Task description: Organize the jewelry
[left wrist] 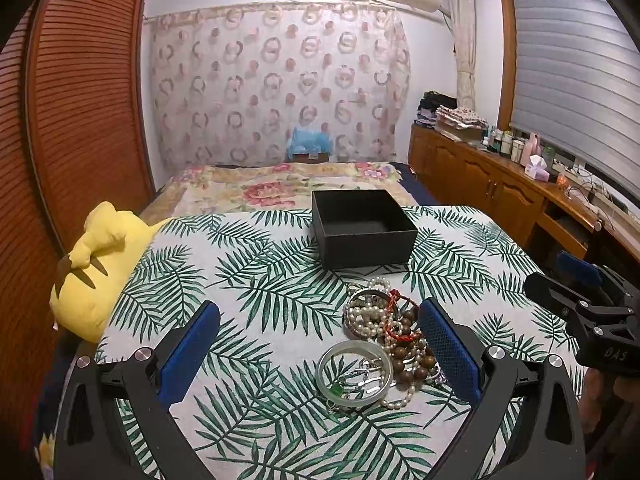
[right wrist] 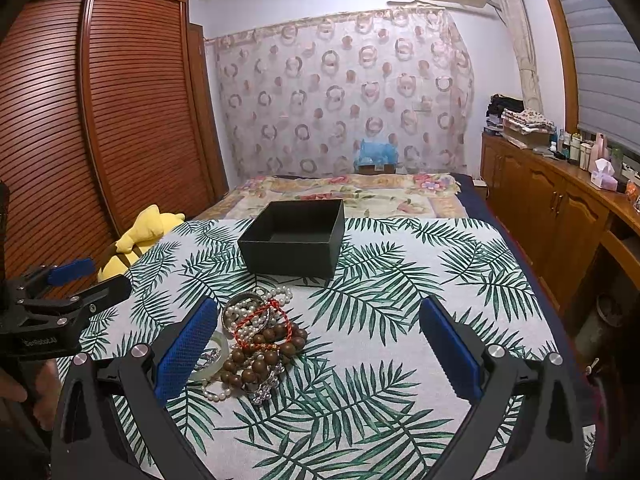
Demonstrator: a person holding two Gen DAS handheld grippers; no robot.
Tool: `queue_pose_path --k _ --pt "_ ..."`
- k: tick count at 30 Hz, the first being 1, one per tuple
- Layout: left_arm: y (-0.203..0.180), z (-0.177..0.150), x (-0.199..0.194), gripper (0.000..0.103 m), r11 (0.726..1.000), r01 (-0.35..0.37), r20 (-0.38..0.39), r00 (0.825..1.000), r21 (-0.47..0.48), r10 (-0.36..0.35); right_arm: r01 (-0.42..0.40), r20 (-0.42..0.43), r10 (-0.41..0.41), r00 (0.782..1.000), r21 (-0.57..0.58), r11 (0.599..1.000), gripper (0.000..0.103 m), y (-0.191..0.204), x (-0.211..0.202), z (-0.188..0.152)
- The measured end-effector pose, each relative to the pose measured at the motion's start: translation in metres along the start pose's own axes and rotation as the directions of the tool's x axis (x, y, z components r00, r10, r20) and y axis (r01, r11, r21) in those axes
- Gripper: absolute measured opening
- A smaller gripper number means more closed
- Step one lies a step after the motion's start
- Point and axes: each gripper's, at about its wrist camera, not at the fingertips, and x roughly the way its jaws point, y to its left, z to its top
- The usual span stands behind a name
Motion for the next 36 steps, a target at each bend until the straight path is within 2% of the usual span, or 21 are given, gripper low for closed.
queue_pose_path --k 36 --pt "0.0010 0.0026 0.0040 0.096 1.000 0.012 -0.014 1.000 -0.006 -0.012 -0.002 -0.001 0.002 1.000 0.002 1.000 0.101 0.0026 -0.0015 0.0000"
